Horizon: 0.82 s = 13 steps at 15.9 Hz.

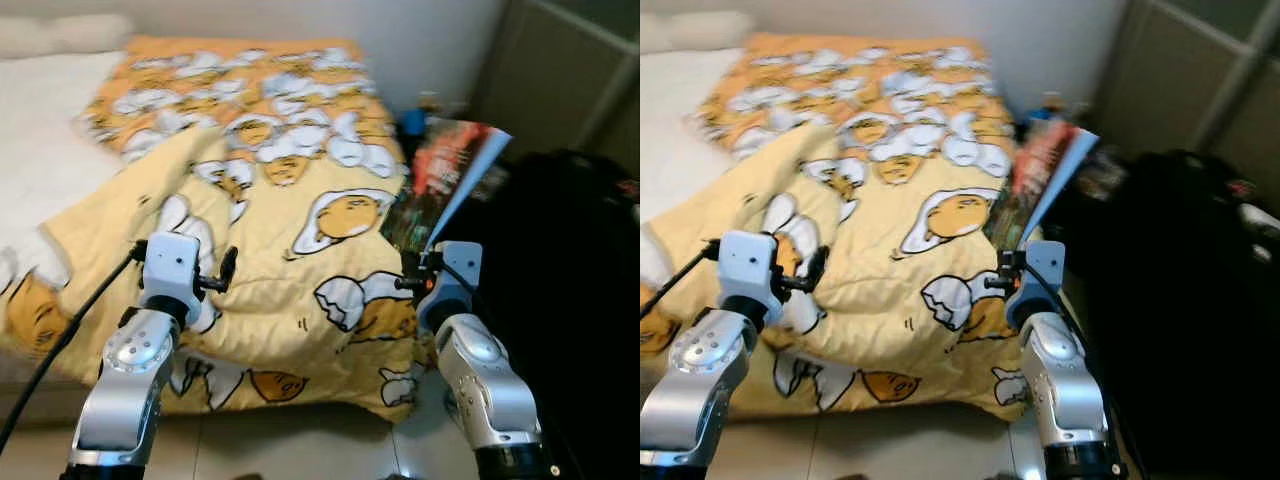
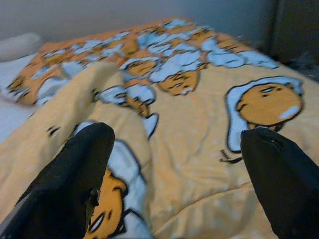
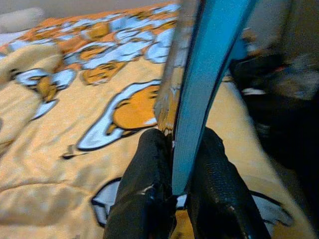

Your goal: Clean up the room

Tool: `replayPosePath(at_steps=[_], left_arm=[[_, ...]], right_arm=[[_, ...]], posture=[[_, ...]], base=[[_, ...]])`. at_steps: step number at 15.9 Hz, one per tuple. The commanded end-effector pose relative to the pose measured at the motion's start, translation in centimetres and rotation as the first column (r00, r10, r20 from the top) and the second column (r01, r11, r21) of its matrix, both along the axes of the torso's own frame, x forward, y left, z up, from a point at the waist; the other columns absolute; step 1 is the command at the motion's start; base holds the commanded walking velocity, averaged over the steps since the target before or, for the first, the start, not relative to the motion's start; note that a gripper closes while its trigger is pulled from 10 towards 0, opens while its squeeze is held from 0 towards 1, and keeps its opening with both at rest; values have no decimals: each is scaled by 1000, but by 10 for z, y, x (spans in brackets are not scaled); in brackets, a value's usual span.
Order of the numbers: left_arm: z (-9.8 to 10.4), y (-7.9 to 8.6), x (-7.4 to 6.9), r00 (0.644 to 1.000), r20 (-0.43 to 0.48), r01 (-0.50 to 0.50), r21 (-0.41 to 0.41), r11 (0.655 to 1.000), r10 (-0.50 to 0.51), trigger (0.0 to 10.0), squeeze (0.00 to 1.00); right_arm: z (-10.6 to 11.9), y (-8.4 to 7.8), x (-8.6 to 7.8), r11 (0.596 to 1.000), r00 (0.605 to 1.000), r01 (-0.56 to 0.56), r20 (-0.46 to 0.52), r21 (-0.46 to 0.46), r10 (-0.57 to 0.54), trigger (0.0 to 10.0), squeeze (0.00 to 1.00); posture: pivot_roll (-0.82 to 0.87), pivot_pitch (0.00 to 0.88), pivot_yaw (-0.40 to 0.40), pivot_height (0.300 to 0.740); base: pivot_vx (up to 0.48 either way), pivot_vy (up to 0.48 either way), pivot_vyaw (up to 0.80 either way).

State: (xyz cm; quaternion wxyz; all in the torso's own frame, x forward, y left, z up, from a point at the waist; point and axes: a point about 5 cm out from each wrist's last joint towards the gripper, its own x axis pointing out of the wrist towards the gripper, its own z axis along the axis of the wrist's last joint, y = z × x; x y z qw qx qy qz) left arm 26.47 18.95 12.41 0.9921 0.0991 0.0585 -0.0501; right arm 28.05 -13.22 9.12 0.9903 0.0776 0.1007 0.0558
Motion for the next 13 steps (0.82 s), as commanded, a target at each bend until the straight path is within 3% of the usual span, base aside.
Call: replayPosePath(at_steps=[1, 6, 13], left_arm=[[0, -6, 2, 1000, 2, 23, -4, 1000, -23, 10000, 0], [2, -5, 5, 1000, 8, 24, -7, 1000, -24, 10000, 0], [3, -4, 7, 1000, 12, 14, -16, 1000, -14, 10000, 0]], right_arm=[[11, -9, 5, 999, 998, 34, 55, -3, -33, 10000, 0], [11, -9, 7, 999, 997, 45, 60, 5, -45, 10000, 0], [15, -5, 8, 1000, 996, 22, 87, 2, -22, 10000, 0]], posture=[[8, 0, 15, 740], [6, 0, 21, 740], [11, 0, 15, 740]], base=[[0, 465, 0], [0, 475, -586], [0, 480, 0]])
